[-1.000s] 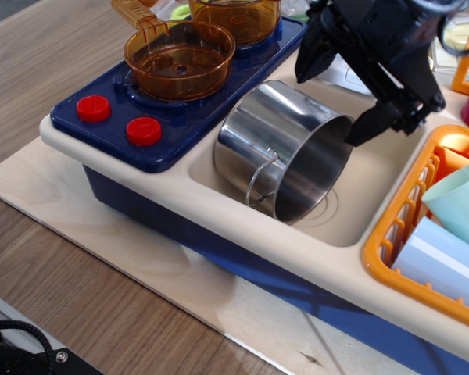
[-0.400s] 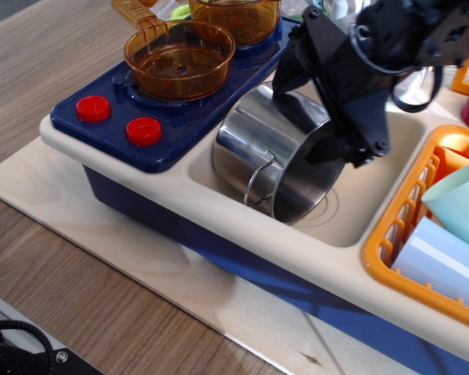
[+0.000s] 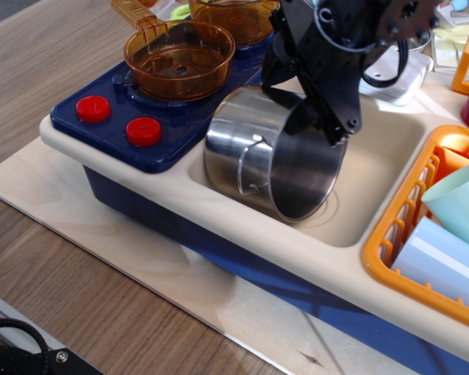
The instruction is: Flip pot upright which is in sink
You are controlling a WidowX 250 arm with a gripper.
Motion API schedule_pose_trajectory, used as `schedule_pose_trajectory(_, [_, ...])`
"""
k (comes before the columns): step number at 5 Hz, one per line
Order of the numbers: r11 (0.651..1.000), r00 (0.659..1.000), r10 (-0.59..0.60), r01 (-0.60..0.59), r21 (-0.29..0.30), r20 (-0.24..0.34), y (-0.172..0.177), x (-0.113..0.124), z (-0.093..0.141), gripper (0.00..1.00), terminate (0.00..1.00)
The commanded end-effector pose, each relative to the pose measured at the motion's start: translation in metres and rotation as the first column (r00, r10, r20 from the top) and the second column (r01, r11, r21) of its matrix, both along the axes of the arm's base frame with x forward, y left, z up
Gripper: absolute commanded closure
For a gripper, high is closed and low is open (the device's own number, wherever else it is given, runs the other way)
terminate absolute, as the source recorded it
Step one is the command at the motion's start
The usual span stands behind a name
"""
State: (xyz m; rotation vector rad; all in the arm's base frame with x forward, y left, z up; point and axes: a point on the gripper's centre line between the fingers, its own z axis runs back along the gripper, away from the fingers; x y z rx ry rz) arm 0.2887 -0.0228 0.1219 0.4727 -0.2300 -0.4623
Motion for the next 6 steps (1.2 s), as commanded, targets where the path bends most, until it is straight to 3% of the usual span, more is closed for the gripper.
schedule_pose_trajectory(1, [0.983,0.999,0.043,-0.043,-0.179,-0.009,0.0135,0.0018,0.0068,1.0,0.0])
schedule_pose_trajectory(2, [0.931,0.996,0.09,-0.079,-0.358,0.015,0.014,-0.0005,0.0053,1.0,0.0])
schedule_pose_trajectory(3, [0.854,0.987,0.129,-0.063,-0.517,0.092,0.0119,0.0009,0.0065,1.0,0.0])
schedule_pose_trajectory(4, [0.819,0.987,0.125,-0.045,-0.572,0.101,0.0088,0.0045,0.011,0.0,0.0])
schedule_pose_trajectory(5, [0.819,0.987,0.125,-0.045,-0.572,0.101,0.0088,0.0045,0.011,0.0,0.0])
schedule_pose_trajectory(6, [0.819,0.987,0.125,-0.045,-0.572,0.101,0.0088,0.0045,0.011,0.0,1.0])
